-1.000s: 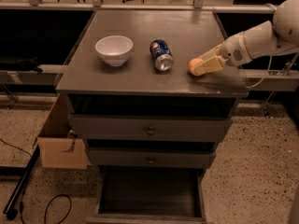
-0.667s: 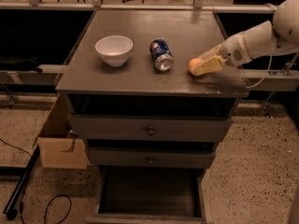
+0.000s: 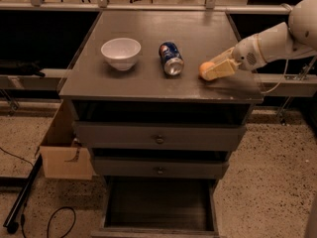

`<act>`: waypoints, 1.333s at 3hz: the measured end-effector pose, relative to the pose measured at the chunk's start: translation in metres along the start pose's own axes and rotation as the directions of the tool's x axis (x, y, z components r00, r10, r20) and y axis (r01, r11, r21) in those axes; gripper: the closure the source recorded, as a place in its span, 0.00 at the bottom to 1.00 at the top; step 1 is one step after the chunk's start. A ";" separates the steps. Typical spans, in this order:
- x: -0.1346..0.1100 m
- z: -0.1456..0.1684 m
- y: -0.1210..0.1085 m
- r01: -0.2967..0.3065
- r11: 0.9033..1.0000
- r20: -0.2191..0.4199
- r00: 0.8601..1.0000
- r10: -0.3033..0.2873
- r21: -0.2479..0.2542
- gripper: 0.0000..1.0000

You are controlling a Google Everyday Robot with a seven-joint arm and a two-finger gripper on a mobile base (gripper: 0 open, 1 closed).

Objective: Place orange into bottom drawer

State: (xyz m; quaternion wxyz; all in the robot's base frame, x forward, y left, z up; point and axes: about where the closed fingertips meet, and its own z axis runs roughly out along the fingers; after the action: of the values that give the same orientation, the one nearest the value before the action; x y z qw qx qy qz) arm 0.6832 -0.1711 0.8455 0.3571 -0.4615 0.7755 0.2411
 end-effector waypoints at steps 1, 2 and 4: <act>-0.020 -0.009 0.012 0.052 0.999 -0.014 0.999 -0.052 -0.005 1.00; -0.019 -0.041 0.038 0.077 0.997 0.006 0.997 -0.077 0.015 1.00; 0.091 -0.117 0.143 -0.048 0.998 0.056 0.997 0.045 0.039 1.00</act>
Offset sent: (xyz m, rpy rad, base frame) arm -0.0938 -0.0308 0.0603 -0.0260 -0.0930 0.0158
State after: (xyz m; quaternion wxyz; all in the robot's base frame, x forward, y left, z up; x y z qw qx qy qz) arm 0.4883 -0.2371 0.8545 0.3818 -0.4292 0.7805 0.2466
